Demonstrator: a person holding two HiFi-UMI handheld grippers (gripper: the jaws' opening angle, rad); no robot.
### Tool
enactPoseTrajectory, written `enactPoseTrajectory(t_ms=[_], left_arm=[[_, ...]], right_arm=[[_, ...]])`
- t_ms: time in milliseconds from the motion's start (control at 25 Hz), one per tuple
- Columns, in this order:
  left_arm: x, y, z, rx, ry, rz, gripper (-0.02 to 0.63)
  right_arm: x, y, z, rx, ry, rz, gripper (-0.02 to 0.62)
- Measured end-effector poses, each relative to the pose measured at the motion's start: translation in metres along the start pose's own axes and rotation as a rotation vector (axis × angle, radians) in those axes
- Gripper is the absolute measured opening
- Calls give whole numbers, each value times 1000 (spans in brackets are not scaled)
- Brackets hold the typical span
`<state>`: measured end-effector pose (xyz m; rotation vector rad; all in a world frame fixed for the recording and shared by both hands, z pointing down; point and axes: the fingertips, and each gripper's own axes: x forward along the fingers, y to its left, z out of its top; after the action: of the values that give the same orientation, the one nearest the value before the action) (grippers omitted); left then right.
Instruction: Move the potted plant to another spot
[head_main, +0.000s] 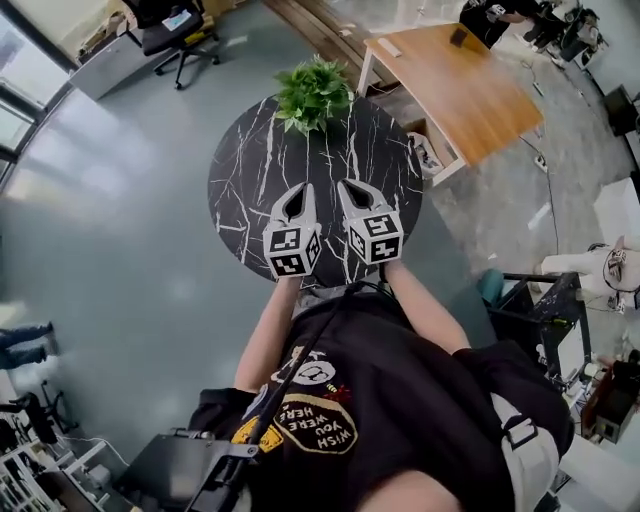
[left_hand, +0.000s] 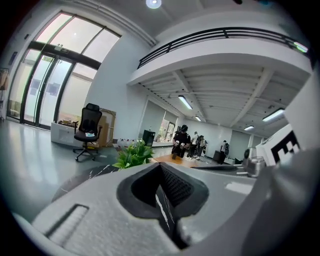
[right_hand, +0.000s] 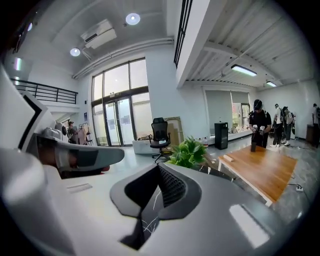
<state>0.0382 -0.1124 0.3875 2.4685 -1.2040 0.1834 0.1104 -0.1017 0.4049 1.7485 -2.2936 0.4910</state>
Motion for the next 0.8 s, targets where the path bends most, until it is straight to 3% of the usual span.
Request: enactPoseTrajectory(t_ms=[800], left_arm=[[-28, -12, 12, 48, -40, 24, 5]], right_arm=[[-22, 27, 15, 4, -43, 37, 2]])
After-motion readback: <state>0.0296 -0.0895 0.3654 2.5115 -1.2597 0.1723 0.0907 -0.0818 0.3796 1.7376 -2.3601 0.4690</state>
